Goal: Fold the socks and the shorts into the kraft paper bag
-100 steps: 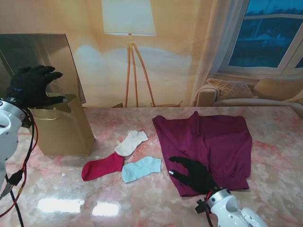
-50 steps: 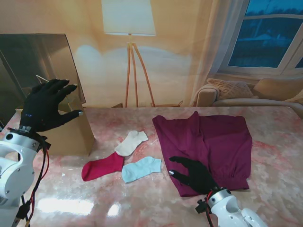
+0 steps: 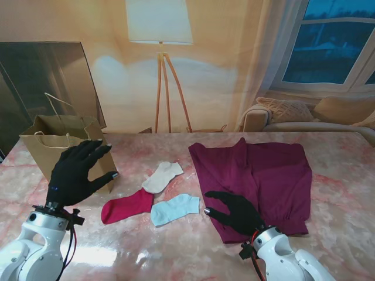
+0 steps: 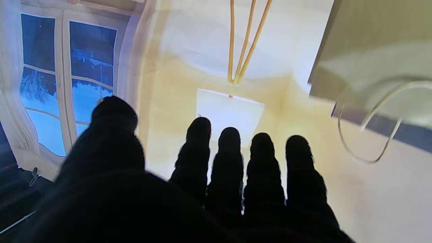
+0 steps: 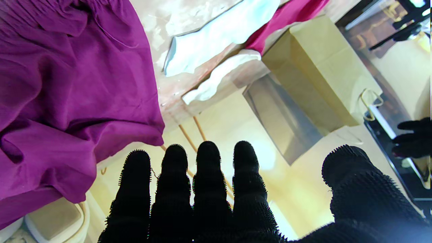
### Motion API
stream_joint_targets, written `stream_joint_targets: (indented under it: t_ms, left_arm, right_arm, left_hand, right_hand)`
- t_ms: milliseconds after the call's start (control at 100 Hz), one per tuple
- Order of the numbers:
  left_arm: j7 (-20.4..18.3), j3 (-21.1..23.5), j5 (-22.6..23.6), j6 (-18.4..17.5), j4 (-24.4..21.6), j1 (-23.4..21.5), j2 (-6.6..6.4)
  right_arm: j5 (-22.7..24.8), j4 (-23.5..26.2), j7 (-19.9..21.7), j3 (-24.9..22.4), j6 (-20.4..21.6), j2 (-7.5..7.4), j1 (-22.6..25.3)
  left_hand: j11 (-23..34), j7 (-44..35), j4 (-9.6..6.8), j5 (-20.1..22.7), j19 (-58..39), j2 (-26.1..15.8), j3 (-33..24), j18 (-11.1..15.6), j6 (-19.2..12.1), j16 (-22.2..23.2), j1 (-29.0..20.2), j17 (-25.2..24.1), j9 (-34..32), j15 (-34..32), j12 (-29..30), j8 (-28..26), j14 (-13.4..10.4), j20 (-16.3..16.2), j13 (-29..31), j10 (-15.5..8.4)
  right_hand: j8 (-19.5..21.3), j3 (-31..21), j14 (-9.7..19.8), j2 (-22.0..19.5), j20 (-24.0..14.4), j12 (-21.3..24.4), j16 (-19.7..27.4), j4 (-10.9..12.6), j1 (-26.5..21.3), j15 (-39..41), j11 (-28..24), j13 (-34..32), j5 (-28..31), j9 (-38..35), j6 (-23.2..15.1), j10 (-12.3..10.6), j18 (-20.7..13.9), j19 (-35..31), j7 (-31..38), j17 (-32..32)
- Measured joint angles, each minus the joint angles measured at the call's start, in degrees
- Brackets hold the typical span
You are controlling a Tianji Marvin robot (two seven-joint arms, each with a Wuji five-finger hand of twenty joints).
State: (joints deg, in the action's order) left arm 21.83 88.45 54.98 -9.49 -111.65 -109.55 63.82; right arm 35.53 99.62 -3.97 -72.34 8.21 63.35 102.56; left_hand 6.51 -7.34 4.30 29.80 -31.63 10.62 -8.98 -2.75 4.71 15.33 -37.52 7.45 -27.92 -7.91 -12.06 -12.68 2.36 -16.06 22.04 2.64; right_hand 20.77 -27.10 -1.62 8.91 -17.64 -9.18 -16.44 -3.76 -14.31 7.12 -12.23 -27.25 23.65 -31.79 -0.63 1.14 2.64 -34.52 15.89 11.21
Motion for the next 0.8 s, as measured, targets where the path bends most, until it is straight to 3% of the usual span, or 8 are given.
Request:
stream_joint_targets:
  t_ms: [130,280,390,490,600,800]
  left_arm:
    - [1.99,-2.02,-0.25,-0.84,3.83,-0.71,0.23]
    - [0.83,-3.73,-1.63,-1.48,7.44,-0.01,0.34]
    - [-4.26,-5.24,-3.43,-1.21,9.5,2.7,0.23]
    - [-6.6,-8.0,-3.78,0.45,11.06,6.16,-0.32]
    - [-7.69,-11.44,-3.12,2.7,13.08,10.53,-0.84]
    - [-9.4,-17.69,-1.13,4.93,17.99,18.63,-1.34]
  right_arm:
    - [0.39,0.22,0.52,1.6,-1.46,-0.24,-1.88]
    - [-0.1,-0.28,0.39,3.38,-2.6,-0.22,-3.76]
    - [-1.02,-1.13,-0.47,4.16,-2.94,0.01,-4.19]
    - [-1.05,-1.5,-1.01,4.24,-2.97,0.17,-4.02]
    - [-0.95,-1.46,-1.26,3.71,-2.82,0.34,-3.27]
    - [-0.87,-0.88,-1.51,2.5,-2.1,0.39,-2.01]
  left_hand:
    - [0.0,0.0,-0.14,0.72,-0.22,0.0,0.0,0.0,0.02,0.06,-0.02,0.51,0.0,-0.59,0.0,-0.01,0.18,0.0,0.64,0.02]
    - [0.0,0.0,-0.68,0.89,-0.96,-1.47,0.05,0.0,0.02,0.14,-2.99,1.29,-0.65,-0.59,-0.02,-0.03,0.31,-0.05,0.73,0.06]
    - [0.0,0.0,-1.31,1.53,-1.58,-1.15,-11.29,0.5,0.04,0.59,-3.89,1.32,-1.78,-1.2,-0.17,-0.04,0.42,-0.63,1.38,0.62]
    - [0.0,-0.64,-1.32,1.53,-2.15,3.62,-20.45,0.95,-0.52,0.68,-6.34,1.82,-1.78,-1.47,-0.17,-0.04,0.5,-0.7,1.39,0.66]
    - [0.07,-1.96,-1.32,1.5,-2.82,8.34,-26.68,1.49,-1.1,0.9,-6.97,2.6,-1.78,-2.53,-0.43,-0.04,0.5,-0.78,2.14,0.66]
    - [1.44,-3.5,-1.32,-0.6,-3.0,14.84,-31.79,2.14,-1.61,0.93,-6.04,3.45,-1.75,-2.91,-0.43,0.71,0.43,-1.3,2.08,0.66]
  right_hand:
    - [0.0,0.0,0.0,0.0,0.0,-0.02,0.0,0.0,-0.03,0.36,-0.21,-0.01,0.02,0.0,0.0,0.0,0.0,-0.8,0.0,0.56]
    - [0.0,0.0,0.0,0.0,0.0,-0.07,0.0,0.0,-0.04,0.37,-0.63,-0.01,0.02,0.0,0.0,0.0,-0.59,-0.86,0.08,0.58]
    - [0.0,0.0,0.0,0.0,0.0,-0.13,0.0,0.0,-0.04,0.37,-0.64,-0.01,0.02,0.0,0.0,0.0,-0.58,-1.4,0.63,0.58]
    - [0.0,0.0,0.0,0.0,0.0,-0.59,0.0,0.0,-0.04,0.37,-0.64,-0.01,0.03,0.0,0.0,0.0,-0.58,-1.4,0.7,0.58]
    - [0.0,0.0,0.0,0.0,0.0,-0.59,0.0,0.0,-0.04,0.37,-0.64,-0.01,0.03,0.0,0.0,0.0,-0.58,-1.42,0.7,0.58]
    - [0.0,0.0,0.0,0.0,0.0,-0.6,0.0,0.0,-0.05,0.37,-0.64,-0.01,0.03,0.0,0.0,0.0,-0.58,-1.42,0.71,0.58]
